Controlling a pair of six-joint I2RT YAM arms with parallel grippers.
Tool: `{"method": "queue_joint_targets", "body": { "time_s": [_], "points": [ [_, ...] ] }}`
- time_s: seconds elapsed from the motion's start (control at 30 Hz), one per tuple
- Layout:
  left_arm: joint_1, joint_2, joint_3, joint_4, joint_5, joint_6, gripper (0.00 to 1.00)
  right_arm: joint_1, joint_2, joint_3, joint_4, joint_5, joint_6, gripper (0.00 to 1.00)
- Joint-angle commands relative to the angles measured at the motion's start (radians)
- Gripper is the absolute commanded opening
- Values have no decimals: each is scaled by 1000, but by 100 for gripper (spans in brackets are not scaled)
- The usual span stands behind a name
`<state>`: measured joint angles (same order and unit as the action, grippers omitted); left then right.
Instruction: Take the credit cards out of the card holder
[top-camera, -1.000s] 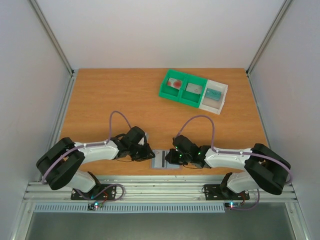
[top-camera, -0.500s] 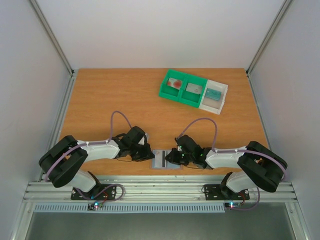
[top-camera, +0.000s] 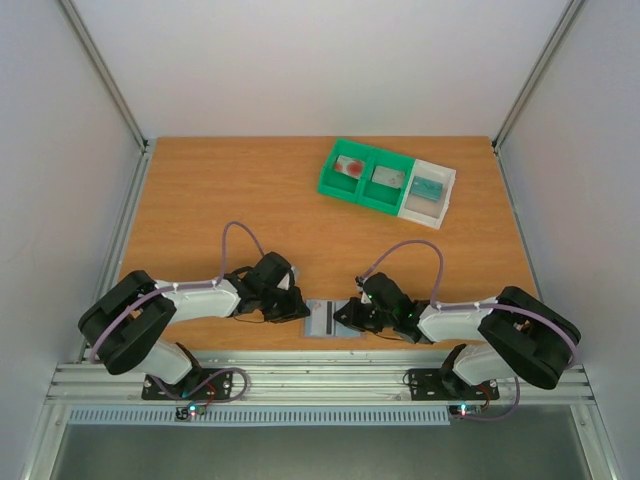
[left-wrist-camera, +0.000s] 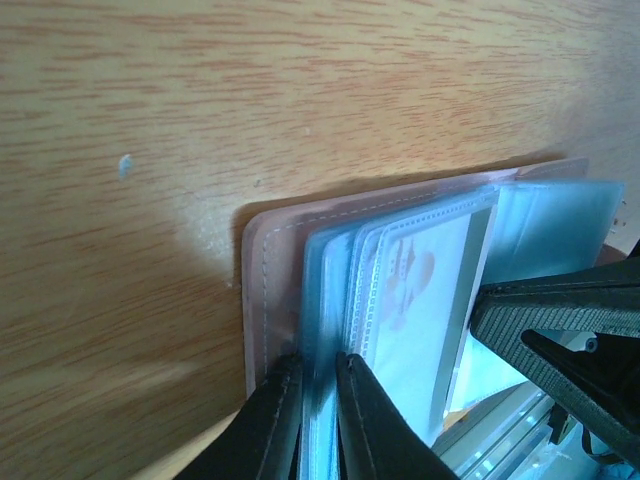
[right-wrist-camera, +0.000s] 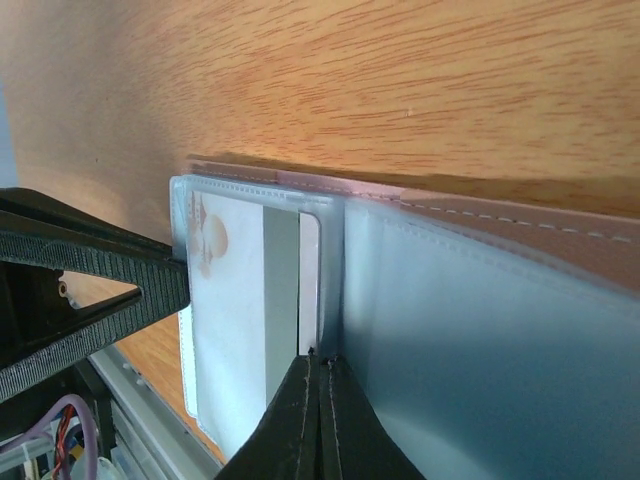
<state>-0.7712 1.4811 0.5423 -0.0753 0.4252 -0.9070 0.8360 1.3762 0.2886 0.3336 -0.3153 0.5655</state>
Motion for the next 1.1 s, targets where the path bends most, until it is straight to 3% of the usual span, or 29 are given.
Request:
{"method": "queue_joint_targets", "body": {
  "time_s": [0.0, 0.43, 0.6, 0.83, 1.07],
  "points": [
    [-7, 36, -7, -63, -68, 20, 13, -8, -21, -20, -20, 8, 9, 1],
    [-7, 35, -2, -73, -65, 23, 14, -10, -35, -9, -28, 8, 7, 1],
    [-7, 35, 1, -69, -62, 22, 14, -9, 53, 10, 50, -39, 16, 15],
    [-7, 30, -2, -73, -64, 20, 14, -9, 113, 2, 99, -46, 28, 1],
    [-6, 43, -2, -86, -75, 25, 14, -9, 17, -15, -11, 8, 5, 1]
  ]
}}
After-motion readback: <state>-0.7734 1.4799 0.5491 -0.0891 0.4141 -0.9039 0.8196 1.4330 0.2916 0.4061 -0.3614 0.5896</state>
